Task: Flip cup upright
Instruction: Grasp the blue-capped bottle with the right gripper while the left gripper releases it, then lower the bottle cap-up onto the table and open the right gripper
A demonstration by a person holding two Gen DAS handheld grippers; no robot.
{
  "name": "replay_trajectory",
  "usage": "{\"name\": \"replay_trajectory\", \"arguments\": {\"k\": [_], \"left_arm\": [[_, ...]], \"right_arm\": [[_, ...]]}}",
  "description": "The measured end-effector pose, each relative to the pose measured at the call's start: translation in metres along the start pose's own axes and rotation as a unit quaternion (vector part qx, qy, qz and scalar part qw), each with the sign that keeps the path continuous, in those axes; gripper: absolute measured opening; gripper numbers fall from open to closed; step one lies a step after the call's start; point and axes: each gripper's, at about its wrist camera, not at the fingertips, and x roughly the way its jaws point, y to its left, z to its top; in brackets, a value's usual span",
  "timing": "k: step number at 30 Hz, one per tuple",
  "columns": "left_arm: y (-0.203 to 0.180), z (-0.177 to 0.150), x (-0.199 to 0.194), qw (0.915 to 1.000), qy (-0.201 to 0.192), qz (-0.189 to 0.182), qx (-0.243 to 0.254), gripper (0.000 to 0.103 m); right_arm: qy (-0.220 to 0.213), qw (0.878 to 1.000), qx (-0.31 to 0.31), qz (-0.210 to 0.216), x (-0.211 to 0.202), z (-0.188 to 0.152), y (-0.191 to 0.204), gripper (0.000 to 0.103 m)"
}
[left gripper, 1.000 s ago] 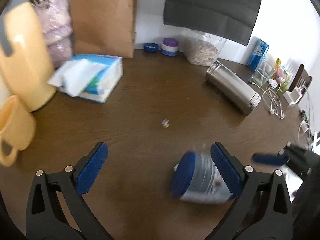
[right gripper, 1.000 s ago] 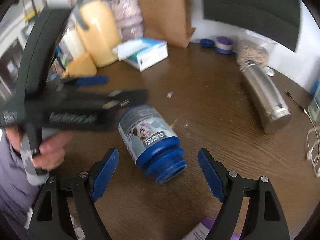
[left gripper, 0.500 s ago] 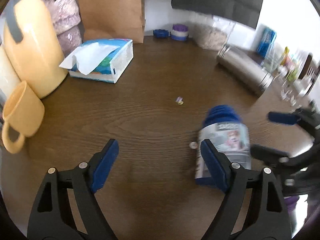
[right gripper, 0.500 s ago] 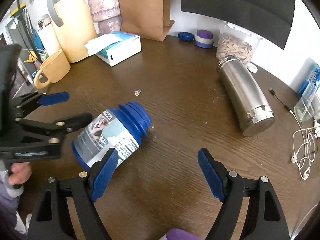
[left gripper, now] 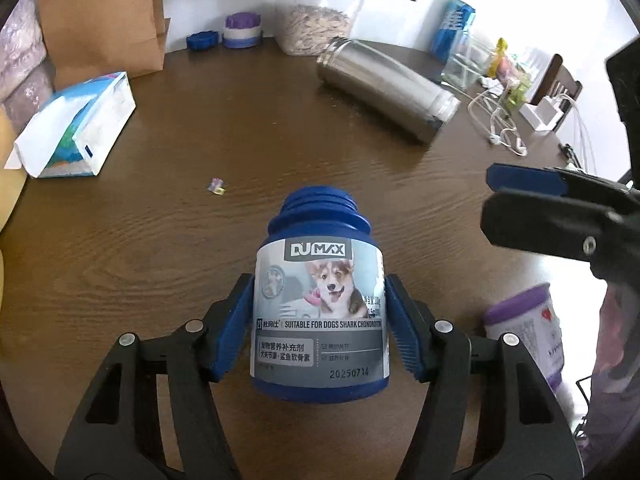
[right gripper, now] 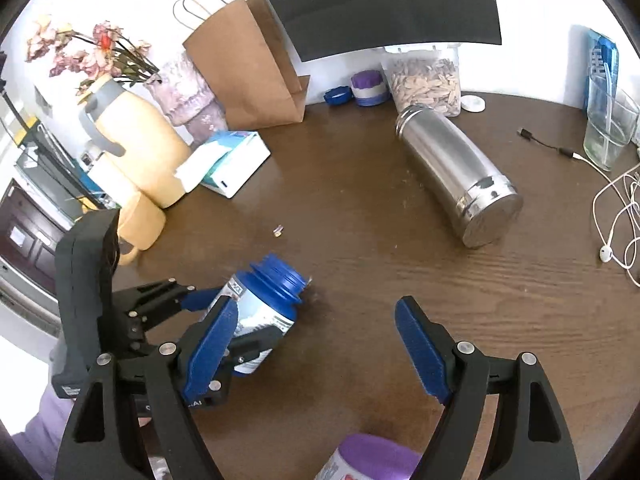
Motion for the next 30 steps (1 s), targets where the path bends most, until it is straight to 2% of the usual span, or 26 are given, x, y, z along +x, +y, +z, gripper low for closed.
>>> {"name": "replay_trajectory", "arguments": {"k": [4,5,8,10,11,12,14,18,19,21,22,23,24,26,27,30], "left_arm": [[-0.008,-0.010,-0.039,0.9968,-0.078,0.007,0.016,0.060],[-0.010,-0.012,-0.048,0.9956,-0.092,0.007,0.018,0.060],[-0.015,-0.019,-0.074,0.9915,-0.129,0.001,0.016,0.060],[-0.020,-0.027,-0.086,0.9881,-0.151,-0.022,0.018,0.060],[-0.022,-0.031,-0.091,0.9856,-0.165,-0.034,0.017,0.060],[-0.022,-0.036,-0.096,0.9835,-0.177,-0.033,0.017,0.060],[-0.022,-0.041,-0.102,0.9814,-0.191,-0.017,0.016,0.060],[-0.018,-0.043,-0.106,0.9842,-0.175,-0.028,0.005,0.060],[-0.020,-0.045,-0.108,0.9844,-0.174,-0.026,0.008,0.060],[-0.019,-0.046,-0.108,0.9875,-0.153,-0.037,0.009,0.065],[-0.017,-0.047,-0.106,0.9898,-0.134,-0.047,0.003,0.076],[-0.015,-0.049,-0.105,0.9913,-0.121,-0.053,-0.002,0.081],[-0.013,-0.054,-0.106,0.9925,-0.112,-0.048,-0.006,0.081],[-0.008,-0.068,-0.107,0.9937,-0.108,-0.025,-0.014,0.081],[-0.004,-0.074,-0.107,0.9941,-0.105,-0.016,-0.023,0.081],[0.007,-0.088,-0.106,0.9938,-0.094,0.011,-0.059,0.081]], "right_arm": [[0.016,0.993,0.042,0.113,0.000,-0.003,0.003,0.085],[0.022,0.987,0.053,0.151,0.003,-0.004,0.006,0.085],[0.047,0.972,0.083,0.214,0.016,-0.004,0.016,0.086],[0.056,0.962,0.098,0.250,0.023,-0.005,0.024,0.086],[0.061,0.960,0.105,0.254,0.026,-0.007,0.028,0.084],[0.061,0.965,0.102,0.234,0.027,-0.008,0.032,0.069],[0.063,0.967,0.098,0.229,0.027,-0.009,0.039,0.068],[0.066,0.966,0.098,0.229,0.025,-0.015,0.041,0.068],[0.063,0.968,0.093,0.223,0.023,-0.016,0.042,0.068],[0.041,0.983,0.057,0.170,0.017,-0.016,0.047,0.068],[0.027,0.991,0.028,0.128,0.013,-0.017,0.052,0.068],[0.011,0.997,-0.005,0.077,0.010,-0.020,0.059,0.068],[-0.002,0.999,-0.040,0.027,0.009,-0.025,0.067,0.068],[-0.034,0.992,-0.110,-0.054,0.010,-0.038,0.085,0.068],[-0.048,0.986,-0.137,-0.080,0.012,-0.044,0.093,0.069],[-0.073,0.973,-0.187,-0.111,0.025,-0.062,0.108,0.069]]}}
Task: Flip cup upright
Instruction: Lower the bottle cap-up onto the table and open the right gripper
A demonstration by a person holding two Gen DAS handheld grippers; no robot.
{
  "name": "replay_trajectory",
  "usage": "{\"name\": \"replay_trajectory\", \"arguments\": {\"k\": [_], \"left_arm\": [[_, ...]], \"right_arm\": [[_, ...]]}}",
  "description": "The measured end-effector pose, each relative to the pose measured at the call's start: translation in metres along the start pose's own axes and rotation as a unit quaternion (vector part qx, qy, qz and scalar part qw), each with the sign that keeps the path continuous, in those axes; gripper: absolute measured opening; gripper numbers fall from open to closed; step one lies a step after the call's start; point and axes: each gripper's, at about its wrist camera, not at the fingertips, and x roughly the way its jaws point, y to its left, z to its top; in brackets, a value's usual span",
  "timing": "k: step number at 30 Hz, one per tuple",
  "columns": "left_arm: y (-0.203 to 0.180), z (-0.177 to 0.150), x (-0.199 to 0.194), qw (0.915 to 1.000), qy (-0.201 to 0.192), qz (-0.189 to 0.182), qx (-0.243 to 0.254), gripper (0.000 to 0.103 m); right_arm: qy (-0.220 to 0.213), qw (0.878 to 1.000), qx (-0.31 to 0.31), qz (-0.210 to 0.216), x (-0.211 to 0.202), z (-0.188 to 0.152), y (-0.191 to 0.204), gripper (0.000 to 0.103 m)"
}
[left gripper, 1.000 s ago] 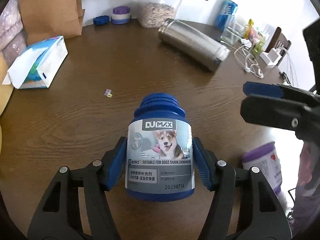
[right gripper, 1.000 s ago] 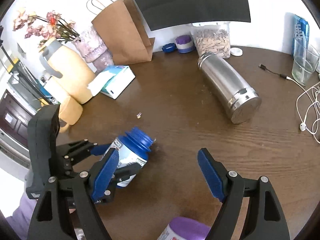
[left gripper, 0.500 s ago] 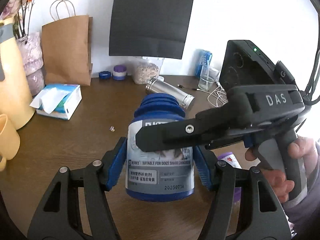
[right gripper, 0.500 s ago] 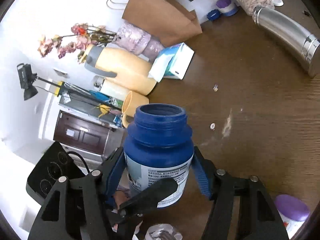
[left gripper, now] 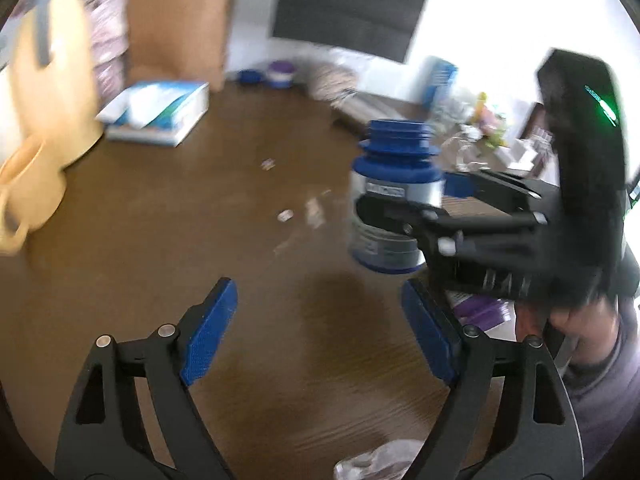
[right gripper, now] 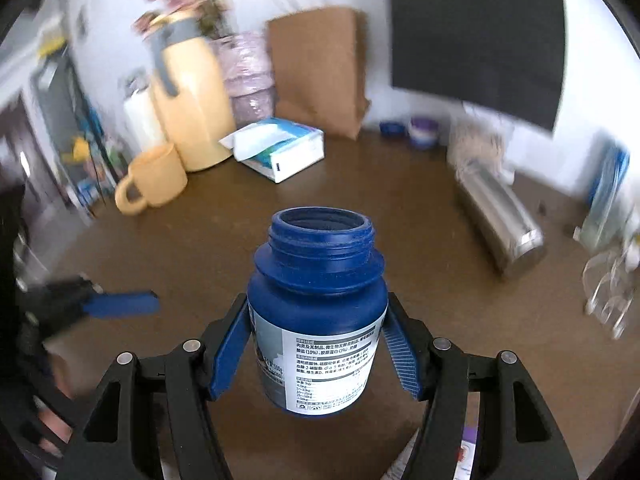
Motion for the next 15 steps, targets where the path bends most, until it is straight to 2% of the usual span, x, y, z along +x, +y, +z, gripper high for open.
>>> {"name": "replay_trajectory", "arguments": {"k": [4,7,10,15], "left_arm": [[-0.001,-0.013,0.003,0.9983,0.015,0.056,0.005,0.081],[0.000,-0.021,0.005,0.9976,0.025,0.064,0.004,0.081],[0.002,-0.027,0.005,0.9975,0.024,0.066,0.000,0.081],[0.003,-0.030,0.010,0.9967,0.019,0.078,-0.015,0.091]], "right_arm": [[-0.018,1.000,0.000,-0.005,0.006,-0.012,0.010,0.069],[-0.016,1.000,0.004,-0.007,0.008,-0.019,0.013,0.070],[0.001,1.000,0.019,0.023,0.013,-0.024,0.010,0.070],[-0.010,0.999,0.005,0.044,0.015,-0.020,0.017,0.069]]}}
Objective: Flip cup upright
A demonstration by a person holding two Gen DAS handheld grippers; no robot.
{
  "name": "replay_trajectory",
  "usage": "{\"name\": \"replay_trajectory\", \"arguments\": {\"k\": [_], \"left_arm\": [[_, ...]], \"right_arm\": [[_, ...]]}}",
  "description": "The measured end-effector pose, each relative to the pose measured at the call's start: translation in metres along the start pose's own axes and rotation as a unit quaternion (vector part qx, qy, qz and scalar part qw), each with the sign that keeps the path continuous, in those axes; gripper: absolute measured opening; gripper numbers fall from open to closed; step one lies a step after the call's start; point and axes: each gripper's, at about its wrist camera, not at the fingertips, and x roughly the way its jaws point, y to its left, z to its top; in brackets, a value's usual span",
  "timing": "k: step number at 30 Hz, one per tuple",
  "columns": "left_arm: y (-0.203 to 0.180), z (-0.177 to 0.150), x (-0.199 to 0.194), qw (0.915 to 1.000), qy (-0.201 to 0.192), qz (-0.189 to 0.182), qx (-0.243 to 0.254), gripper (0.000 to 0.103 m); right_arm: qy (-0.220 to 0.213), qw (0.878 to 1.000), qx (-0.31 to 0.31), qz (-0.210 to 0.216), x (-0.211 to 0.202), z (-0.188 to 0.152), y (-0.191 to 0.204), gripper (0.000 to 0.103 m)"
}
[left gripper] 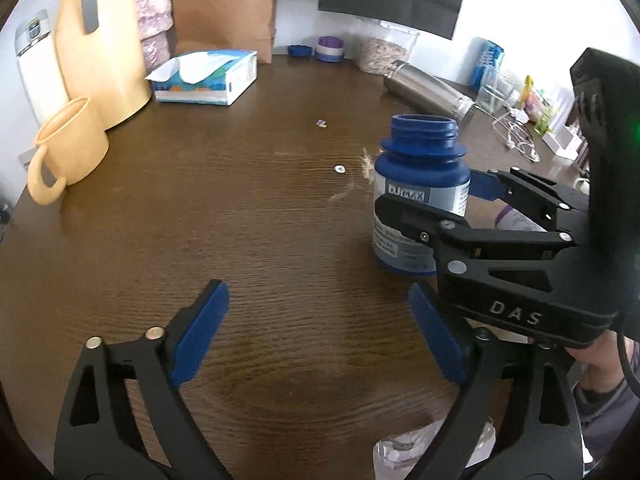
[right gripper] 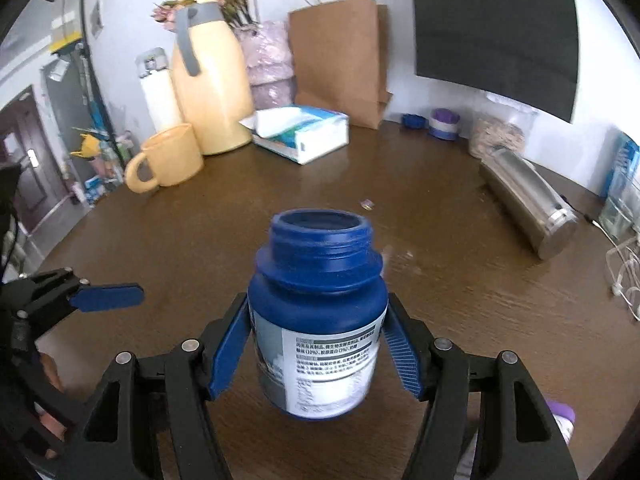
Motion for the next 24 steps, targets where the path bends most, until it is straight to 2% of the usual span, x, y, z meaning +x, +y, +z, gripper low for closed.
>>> {"name": "replay_trajectory", "arguments": {"k": [5,8,13,14,16,19,24], "left_arm": [[-0.003,-0.003,-0.001,1.0000,0.003,0.008,-0.005,0.093],[-0.005,-0.009,-0.007,0.9999,0.005,0.009,-0.004,0.097],[-0.014,-0.018,-0.017,0.9997,0.005,0.018,0.014,0.098],[-0.017,-0.020,-0.019,0.9997,0.005,0.017,0.017,0.098],[-0.021,-0.024,-0.024,0.9997,0.003,0.014,0.020,0.099],[-0.026,-0.028,-0.033,0.9998,0.000,0.006,0.019,0.100],[-0.033,-0.033,-0.054,0.9997,-0.012,0.020,0.011,0.100]], "right_arm": [[0.020,0.999,-0.025,0.001,0.004,0.000,0.016,0.070],[0.034,0.999,-0.015,0.030,0.000,-0.007,0.018,0.070],[0.056,0.998,-0.004,0.038,-0.008,-0.016,0.021,0.071],[0.057,0.997,0.000,0.041,-0.012,-0.018,0.023,0.073],[0.054,0.997,0.002,0.046,-0.019,-0.020,0.024,0.082],[0.049,0.997,0.000,0.051,-0.034,-0.023,0.028,0.083],[0.026,0.999,0.005,0.041,-0.077,-0.025,0.031,0.083]]}}
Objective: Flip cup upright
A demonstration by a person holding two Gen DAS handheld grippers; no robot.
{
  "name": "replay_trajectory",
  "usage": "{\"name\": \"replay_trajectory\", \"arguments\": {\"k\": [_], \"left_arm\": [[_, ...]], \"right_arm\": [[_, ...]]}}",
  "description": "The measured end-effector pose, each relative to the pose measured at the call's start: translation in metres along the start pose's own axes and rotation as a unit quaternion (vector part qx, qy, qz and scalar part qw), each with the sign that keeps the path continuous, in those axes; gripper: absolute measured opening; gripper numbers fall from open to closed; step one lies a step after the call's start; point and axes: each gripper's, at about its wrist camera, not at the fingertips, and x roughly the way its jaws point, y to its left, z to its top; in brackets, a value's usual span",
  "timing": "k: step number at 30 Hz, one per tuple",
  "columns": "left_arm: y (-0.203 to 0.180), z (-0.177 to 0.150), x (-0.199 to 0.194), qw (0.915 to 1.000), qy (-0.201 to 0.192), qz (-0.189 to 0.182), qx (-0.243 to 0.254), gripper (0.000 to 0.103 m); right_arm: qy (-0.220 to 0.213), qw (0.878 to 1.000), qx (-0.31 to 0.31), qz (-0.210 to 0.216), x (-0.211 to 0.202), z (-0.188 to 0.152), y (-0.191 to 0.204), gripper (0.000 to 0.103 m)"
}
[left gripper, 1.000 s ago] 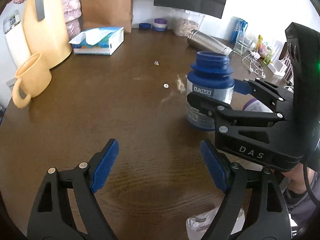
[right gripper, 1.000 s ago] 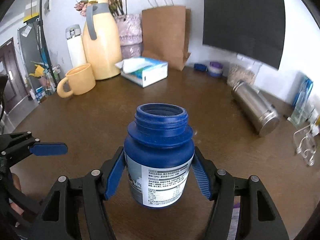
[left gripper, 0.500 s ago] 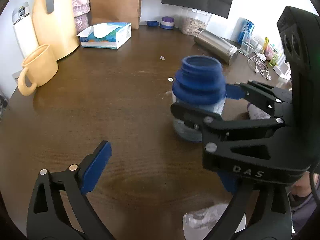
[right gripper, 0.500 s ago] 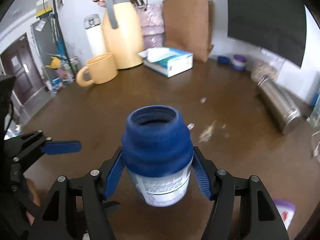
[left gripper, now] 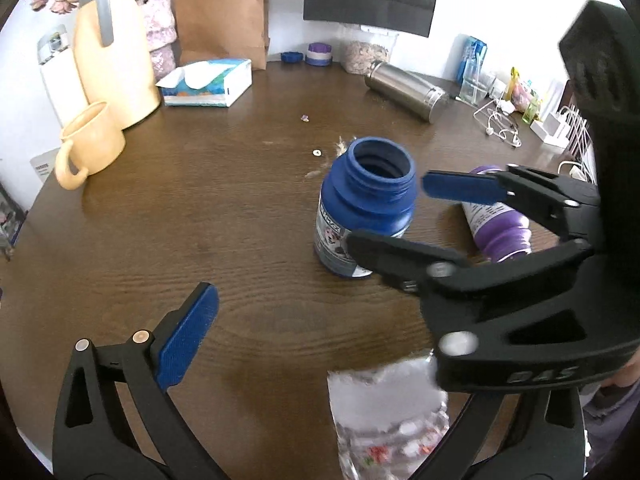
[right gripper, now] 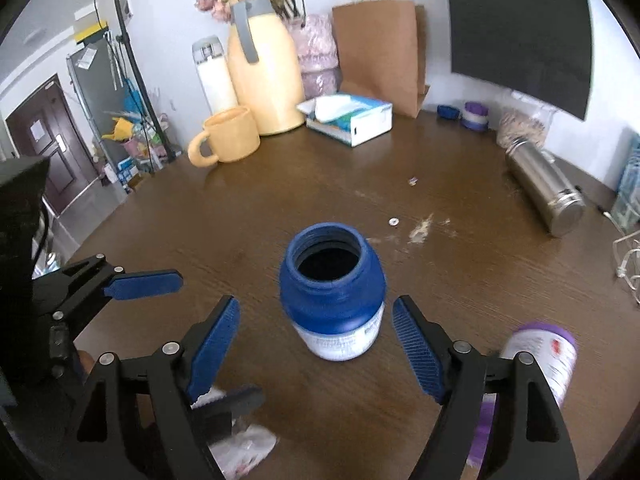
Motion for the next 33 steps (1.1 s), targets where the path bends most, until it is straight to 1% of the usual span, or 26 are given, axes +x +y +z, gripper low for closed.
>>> {"name": "replay_trajectory", "arguments": {"k": [3,6,7,8,12,17,21,24,26,28,30,32,33], "left_arm": [[-0.003,-0.005,-0.026,0.9997,-0.021,0.013,-0.008,0.100],[-0.011,-0.018,-0.061,0.9973,-0.055,0.048,-0.011,0.103],[-0.013,-0.022,-0.069,0.9966,-0.063,0.051,-0.013,0.103],[-0.015,-0.027,-0.078,0.9960,-0.070,0.053,-0.016,0.103],[-0.026,-0.050,-0.112,0.9932,-0.095,0.063,-0.023,0.103],[-0.041,-0.084,-0.147,0.9897,-0.125,0.063,-0.029,0.103],[-0.052,-0.114,-0.175,0.9865,-0.147,0.070,-0.021,0.103],[-0.058,-0.139,-0.192,0.9834,-0.163,0.076,-0.027,0.103],[-0.061,-0.164,-0.205,0.9801,-0.178,0.081,-0.032,0.103],[-0.062,-0.190,-0.216,0.9783,-0.188,0.076,-0.043,0.103],[-0.066,-0.210,-0.222,0.9797,-0.186,0.066,-0.035,0.103],[-0.072,-0.220,-0.224,0.9793,-0.186,0.077,-0.021,0.103],[-0.072,-0.221,-0.225,0.9786,-0.187,0.084,-0.021,0.103]], "right_arm": [[-0.026,0.999,0.011,-0.015,-0.041,-0.008,0.000,0.083],[-0.044,0.998,0.023,-0.043,-0.081,-0.021,-0.001,0.083],[-0.049,0.997,0.027,-0.048,-0.092,-0.025,-0.002,0.083],[-0.058,0.996,0.032,-0.055,-0.109,-0.034,-0.002,0.083],[-0.075,0.993,0.052,-0.076,-0.151,-0.064,-0.002,0.083],[-0.094,0.989,0.050,-0.099,-0.192,-0.104,0.019,0.083],[-0.110,0.987,0.054,-0.100,-0.215,-0.138,0.039,0.083],[-0.120,0.986,0.065,-0.098,-0.230,-0.170,0.055,0.083],[-0.128,0.984,0.069,-0.103,-0.242,-0.195,0.068,0.083],[-0.139,0.981,0.078,-0.110,-0.252,-0.215,0.079,0.083],[-0.159,0.977,0.089,-0.107,-0.260,-0.236,0.090,0.083],[-0.170,0.976,0.090,-0.101,-0.260,-0.250,0.097,0.084],[-0.166,0.976,0.092,-0.103,-0.255,-0.254,0.098,0.085]]}}
